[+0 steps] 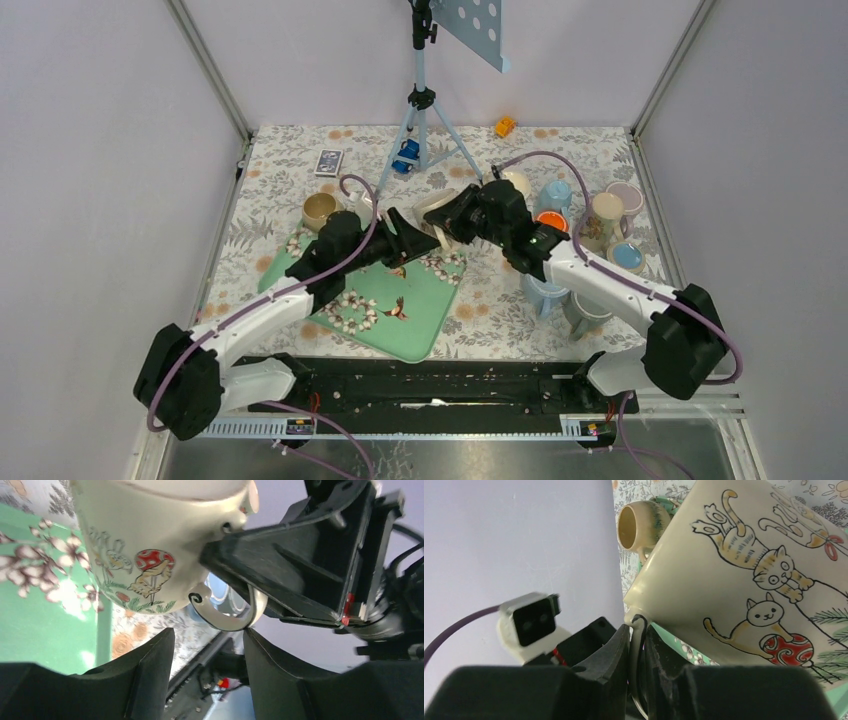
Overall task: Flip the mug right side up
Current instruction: Turn over the cup at the center of the board.
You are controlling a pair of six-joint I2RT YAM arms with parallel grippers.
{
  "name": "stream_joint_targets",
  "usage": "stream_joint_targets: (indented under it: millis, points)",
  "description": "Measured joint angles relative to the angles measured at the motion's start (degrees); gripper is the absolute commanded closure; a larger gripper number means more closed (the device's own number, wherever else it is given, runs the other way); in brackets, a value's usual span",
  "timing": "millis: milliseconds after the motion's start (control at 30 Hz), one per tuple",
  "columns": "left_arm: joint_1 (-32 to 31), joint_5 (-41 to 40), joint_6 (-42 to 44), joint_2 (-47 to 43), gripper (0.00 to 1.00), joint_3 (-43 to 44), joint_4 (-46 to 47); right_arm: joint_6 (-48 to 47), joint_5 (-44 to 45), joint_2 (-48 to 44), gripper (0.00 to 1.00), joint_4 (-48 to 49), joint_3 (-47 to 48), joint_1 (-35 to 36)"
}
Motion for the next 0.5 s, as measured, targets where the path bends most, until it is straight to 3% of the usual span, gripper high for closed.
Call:
stream_joint_targets:
  millis: [233,500]
  points:
    - [-8.7,-13.1,11.7,-3.1,0.43,5.5,-9.9,1.4,4.0,4.6,1.0,-12.7,10.6,2.7]
    - [-12.6,-26.0,17.2,-3.8,0.44,8.0,-15.8,3.8,6.0,7.4,1.0,-21.1,16.2,4.5]
